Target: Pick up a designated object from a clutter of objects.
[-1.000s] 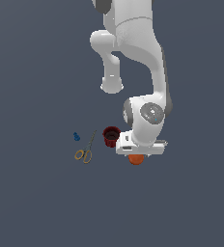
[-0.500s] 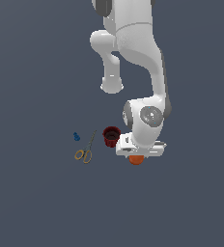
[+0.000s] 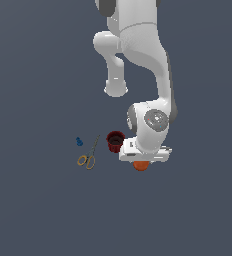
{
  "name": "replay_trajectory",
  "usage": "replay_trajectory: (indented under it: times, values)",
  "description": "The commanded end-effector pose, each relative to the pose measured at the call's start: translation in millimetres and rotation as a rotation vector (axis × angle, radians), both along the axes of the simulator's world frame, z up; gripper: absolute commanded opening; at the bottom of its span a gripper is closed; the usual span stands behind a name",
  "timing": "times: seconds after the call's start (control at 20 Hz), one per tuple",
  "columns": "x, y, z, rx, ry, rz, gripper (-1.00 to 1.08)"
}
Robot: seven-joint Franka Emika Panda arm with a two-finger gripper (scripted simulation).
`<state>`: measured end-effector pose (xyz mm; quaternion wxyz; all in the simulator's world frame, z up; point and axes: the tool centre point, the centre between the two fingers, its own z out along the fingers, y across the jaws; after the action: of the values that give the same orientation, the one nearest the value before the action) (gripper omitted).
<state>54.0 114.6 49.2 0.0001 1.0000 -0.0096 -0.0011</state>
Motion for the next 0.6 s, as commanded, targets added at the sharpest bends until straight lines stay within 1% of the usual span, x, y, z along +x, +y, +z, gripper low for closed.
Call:
replay_trajectory:
  times: [0.0, 0.25, 0.55]
  values:
    - [2, -3, 6, 0.0, -0.003, -0.001, -1.0]
    - [6, -19, 30, 0.0, -0.003, -0.001, -1.0]
    - [14, -50, 77, 0.001, -0.002, 0.0, -1.0]
